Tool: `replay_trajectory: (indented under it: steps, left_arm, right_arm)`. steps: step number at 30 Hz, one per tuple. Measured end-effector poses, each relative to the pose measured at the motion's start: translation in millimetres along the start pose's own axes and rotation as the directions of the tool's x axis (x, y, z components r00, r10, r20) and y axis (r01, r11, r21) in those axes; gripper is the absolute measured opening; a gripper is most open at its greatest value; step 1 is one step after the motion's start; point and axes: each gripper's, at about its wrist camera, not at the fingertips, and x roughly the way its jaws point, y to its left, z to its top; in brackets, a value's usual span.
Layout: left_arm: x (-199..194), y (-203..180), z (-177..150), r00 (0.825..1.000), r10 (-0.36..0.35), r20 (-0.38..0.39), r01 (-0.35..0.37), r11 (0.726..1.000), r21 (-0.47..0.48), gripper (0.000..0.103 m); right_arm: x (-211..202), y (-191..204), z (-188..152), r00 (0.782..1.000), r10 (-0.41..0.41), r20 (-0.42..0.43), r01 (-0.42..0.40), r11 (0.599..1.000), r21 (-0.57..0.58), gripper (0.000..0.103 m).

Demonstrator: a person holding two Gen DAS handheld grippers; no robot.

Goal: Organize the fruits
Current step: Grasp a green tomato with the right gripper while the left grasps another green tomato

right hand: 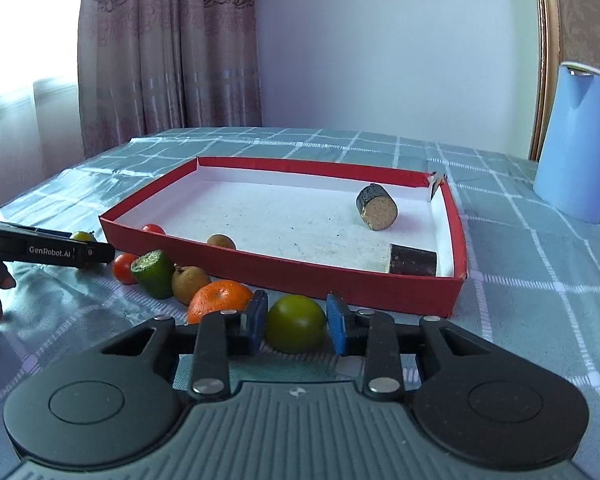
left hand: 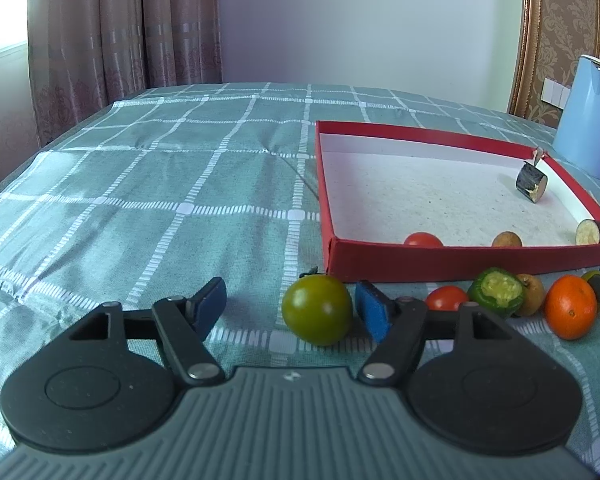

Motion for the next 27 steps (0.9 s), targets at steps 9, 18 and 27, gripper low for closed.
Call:
replay_trajectory:
  steps: [9, 18, 27]
  left_arm:
    - [0, -1, 0, 1.0, -0.003, -0.001, 0.003, 1.0, 0.003, 0.075]
    - [0, -1, 0, 1.0, -0.004, -0.001, 0.004, 1.0, 0.002, 0.075]
    - [-6, 9, -2, 0.999, -0.029, 0.03, 0.031, 0.998, -0.051, 0.055]
  right_arm:
    - [-7, 8, -1, 0.999, -0.024, 0.027, 0.026, 0.997, -0.077, 0.025]
    - [11, -12, 5, 0.997, -0.058, -0.043, 0.059, 0.998, 0.02, 0.053]
    - [4, -11, 1, 1.0, -0.009, -0.018, 0.01, 0.999, 0.041, 0.033]
